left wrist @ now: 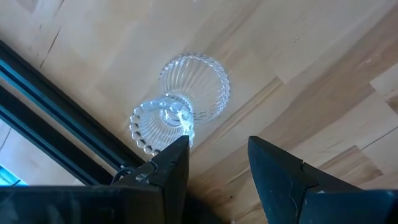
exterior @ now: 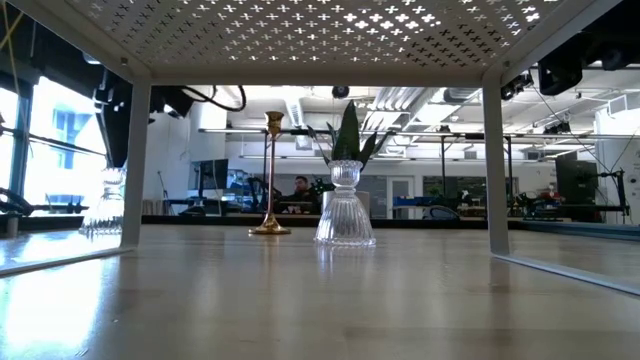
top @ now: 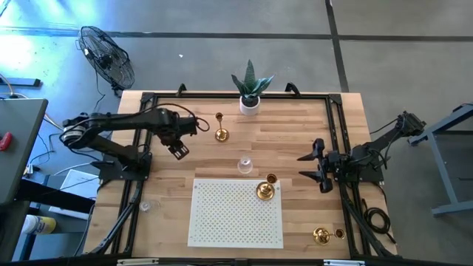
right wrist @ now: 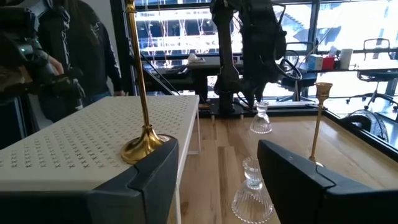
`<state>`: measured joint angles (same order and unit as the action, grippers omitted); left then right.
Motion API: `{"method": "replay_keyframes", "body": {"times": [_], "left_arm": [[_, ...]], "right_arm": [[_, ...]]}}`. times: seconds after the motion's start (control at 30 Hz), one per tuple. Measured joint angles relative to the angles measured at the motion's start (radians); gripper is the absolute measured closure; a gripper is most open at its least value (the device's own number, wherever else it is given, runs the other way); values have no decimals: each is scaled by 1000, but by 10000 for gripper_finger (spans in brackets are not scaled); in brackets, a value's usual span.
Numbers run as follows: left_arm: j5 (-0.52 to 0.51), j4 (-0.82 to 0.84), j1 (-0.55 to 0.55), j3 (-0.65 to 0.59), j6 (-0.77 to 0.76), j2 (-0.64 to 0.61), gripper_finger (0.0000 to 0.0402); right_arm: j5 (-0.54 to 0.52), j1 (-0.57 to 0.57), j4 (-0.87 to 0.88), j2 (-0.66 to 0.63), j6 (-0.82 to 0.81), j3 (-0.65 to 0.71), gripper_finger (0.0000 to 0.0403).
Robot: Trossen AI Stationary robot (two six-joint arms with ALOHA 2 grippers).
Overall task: Pick & Place candle stick holders
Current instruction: Put the top left glass candle holder on the shelf
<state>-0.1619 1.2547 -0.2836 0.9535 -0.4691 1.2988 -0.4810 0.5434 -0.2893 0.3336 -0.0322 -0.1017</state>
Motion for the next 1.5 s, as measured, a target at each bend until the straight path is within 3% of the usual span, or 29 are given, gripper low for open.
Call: {"method": "replay_keyframes", "body": {"times": [1.3, 1.5], "left_arm": [[-31, 0, -1, 0, 18, 8, 243], [-21, -5, -59, -24, 9, 8, 243]], "right_arm": [[25, 0, 0, 0, -13, 0, 191], [39, 0, 0, 0, -13, 0, 192]]}}
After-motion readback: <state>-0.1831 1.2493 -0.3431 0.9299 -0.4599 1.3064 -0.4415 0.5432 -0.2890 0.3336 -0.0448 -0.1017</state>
